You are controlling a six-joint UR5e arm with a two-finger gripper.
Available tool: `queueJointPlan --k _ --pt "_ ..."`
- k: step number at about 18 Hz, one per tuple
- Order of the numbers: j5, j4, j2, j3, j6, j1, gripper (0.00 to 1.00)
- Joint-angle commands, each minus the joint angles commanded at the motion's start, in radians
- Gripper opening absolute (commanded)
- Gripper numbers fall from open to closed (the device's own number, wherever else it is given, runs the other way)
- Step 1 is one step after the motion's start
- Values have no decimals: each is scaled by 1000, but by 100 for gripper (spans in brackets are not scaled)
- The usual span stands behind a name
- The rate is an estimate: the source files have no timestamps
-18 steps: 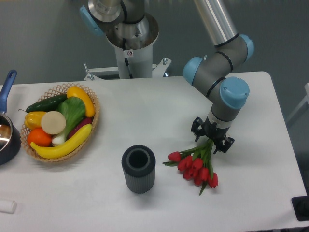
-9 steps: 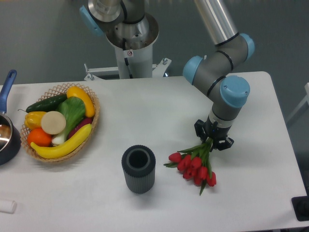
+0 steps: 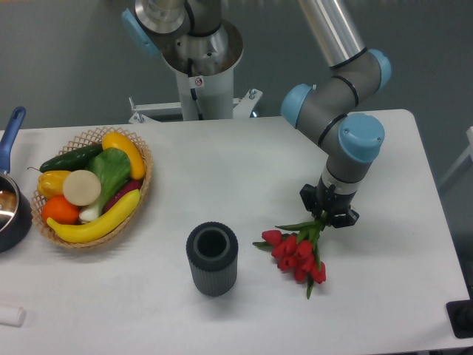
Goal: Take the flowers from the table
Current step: 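Lift the gripped tulip bunch up off the table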
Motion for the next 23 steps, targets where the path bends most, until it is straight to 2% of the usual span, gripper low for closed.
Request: queueJointPlan --k 3,9,12,15,17,20,23 --pt "-20 0 67 12 -12 2 22" --pt "-303 0 178 81 -185 20 23" --pt "-374 5 215 94 -268 24 23" --pt "-423 20 235 94 -337 52 23" --pt "-503 46 236 100 -385 72 23" --pt "-609 51 236 112 -393 101 23" --pt "-624 51 235 120 -391 104 23"
